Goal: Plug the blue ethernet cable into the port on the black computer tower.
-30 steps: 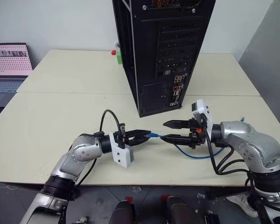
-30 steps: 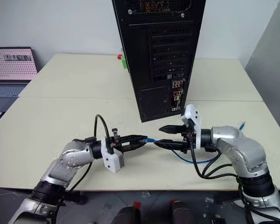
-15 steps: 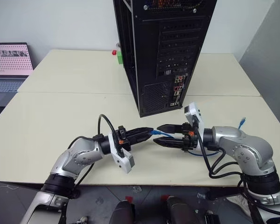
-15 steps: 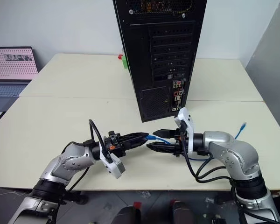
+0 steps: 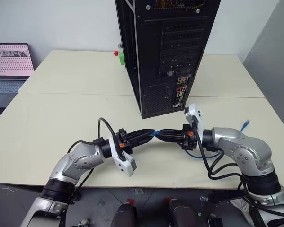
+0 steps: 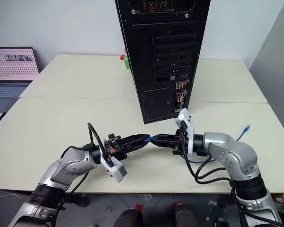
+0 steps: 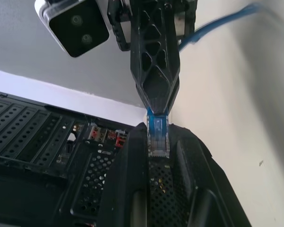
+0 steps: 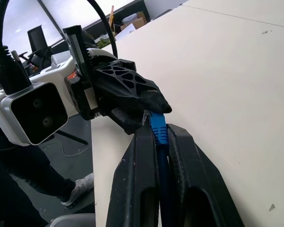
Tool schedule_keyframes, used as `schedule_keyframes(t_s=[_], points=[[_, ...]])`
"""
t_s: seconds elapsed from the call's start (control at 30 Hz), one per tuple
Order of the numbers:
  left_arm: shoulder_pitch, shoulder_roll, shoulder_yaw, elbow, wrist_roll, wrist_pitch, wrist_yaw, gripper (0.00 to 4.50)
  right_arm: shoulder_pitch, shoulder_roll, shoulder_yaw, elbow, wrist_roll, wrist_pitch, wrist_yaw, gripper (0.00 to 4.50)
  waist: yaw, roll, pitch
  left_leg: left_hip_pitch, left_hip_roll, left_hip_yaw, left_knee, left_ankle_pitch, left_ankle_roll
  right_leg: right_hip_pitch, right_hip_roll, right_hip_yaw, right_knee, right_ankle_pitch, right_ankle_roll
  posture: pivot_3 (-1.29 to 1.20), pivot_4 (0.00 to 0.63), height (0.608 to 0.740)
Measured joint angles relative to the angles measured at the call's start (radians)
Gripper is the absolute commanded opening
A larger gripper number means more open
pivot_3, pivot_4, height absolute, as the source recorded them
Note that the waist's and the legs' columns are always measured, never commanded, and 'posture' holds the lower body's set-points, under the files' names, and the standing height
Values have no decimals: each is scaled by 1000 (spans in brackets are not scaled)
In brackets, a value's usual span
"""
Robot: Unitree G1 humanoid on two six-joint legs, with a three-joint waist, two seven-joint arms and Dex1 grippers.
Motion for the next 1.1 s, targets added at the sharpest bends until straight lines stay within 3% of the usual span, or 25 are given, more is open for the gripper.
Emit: schedule_keyframes(t_s=[0.17, 0.23, 0.43, 0.63, 0.8, 0.93, 1.1], points=[[5, 3, -2, -7, -3, 12, 1, 290, -10, 0, 4, 13, -3, 0, 5, 15, 0, 0, 0, 0, 0, 0, 0, 0, 0, 0, 0, 0, 0, 0, 0, 0, 150, 740], [7, 7, -13, -7, -18, 23, -5, 990, -13, -3, 9, 19, -5, 0, 10, 15, 0, 0, 0, 0, 0, -1, 0, 0, 0, 0, 0, -1, 0, 0, 0, 0, 150, 740], [30, 21, -59, -10, -115, 111, -80, 2177, -14, -24, 11, 34, -22, -6, 20, 9, 0, 0, 0, 0, 0, -1, 0, 0, 0, 0, 0, -1, 0, 0, 0, 0, 150, 740], [83, -21, -58, -73, -304, 417, -176, 3377, 17, -51, 8, -2, -63, -61, 2, 8, 0, 0, 0, -1, 0, -2, 0, 0, 0, 0, 0, -2, 0, 0, 0, 0, 150, 740], [79, -135, -38, -242, -487, 846, -195, 4450, 78, -21, -71, -55, -141, -139, -156, 8, 2, 0, 0, -2, -1, -3, 1, 0, 0, 1, 0, -3, 0, 0, 0, 0, 150, 740], [28, -233, -37, -319, -545, 1081, -163, 4500, 97, 51, -118, -88, -226, -192, -330, 8, 1, 0, 0, -1, -2, -4, 1, 0, 0, 1, 2, -3, 0, 0, 0, 0, 150, 740], [-44, -344, -40, -356, -576, 1297, -99, 4500, 112, 167, -77, -81, -404, -299, -536, 7, -4, 0, 0, -1, -2, -3, 1, 0, -1, 1, 2, -1, 0, 0, 0, 0, 150, 740]])
